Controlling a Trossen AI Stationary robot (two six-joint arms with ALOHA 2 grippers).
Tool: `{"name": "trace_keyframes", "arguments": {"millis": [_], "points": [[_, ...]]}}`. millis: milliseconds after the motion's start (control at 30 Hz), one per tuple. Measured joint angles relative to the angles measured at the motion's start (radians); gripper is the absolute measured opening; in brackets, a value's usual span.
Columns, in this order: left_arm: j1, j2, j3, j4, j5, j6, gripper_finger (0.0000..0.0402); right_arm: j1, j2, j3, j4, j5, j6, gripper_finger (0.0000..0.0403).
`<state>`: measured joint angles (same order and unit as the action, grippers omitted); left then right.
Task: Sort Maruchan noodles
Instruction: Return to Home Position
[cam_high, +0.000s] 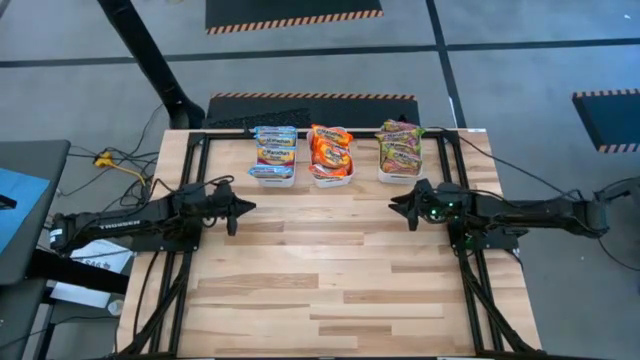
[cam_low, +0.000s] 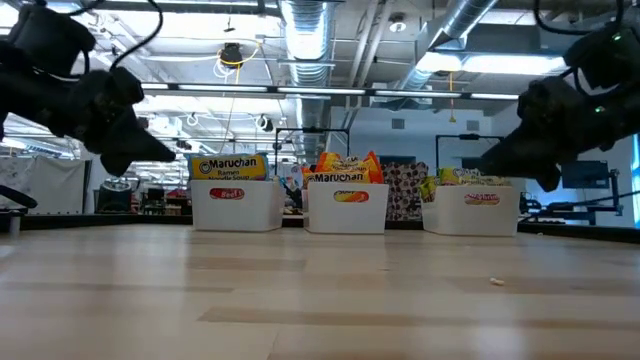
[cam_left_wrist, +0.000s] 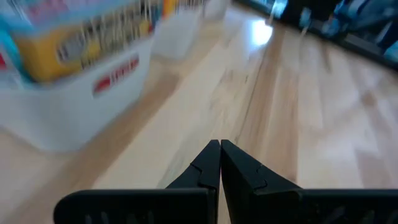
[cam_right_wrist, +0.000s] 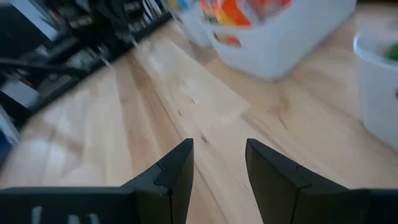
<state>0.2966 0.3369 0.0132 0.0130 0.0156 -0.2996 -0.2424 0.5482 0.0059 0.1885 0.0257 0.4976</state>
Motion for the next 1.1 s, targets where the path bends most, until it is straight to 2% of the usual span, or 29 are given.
{"name": "trace_keyframes", "arguments": {"millis": [333, 733, 933, 1100], "points": [[-0.025, -0.191, 0.000, 0.001, -0.005, 0.000, 0.0000, 0.000, -0.291, 0.000, -0.152, 0.000, 0.000, 0.0170], [-0.025, -0.288, 0.000, 0.002, -0.005, 0.000, 0.0000, 0.000, -0.532, -0.001, -0.155, 0.000, 0.000, 0.0170], [-0.025, -0.336, 0.000, 0.002, -0.005, 0.000, 0.0000, 0.000, -0.547, -0.002, -0.147, 0.000, 0.000, 0.0170], [-0.025, -0.331, 0.000, 0.002, -0.004, 0.000, 0.0000, 0.000, -0.546, -0.002, -0.163, 0.000, 0.000, 0.0170]]}}
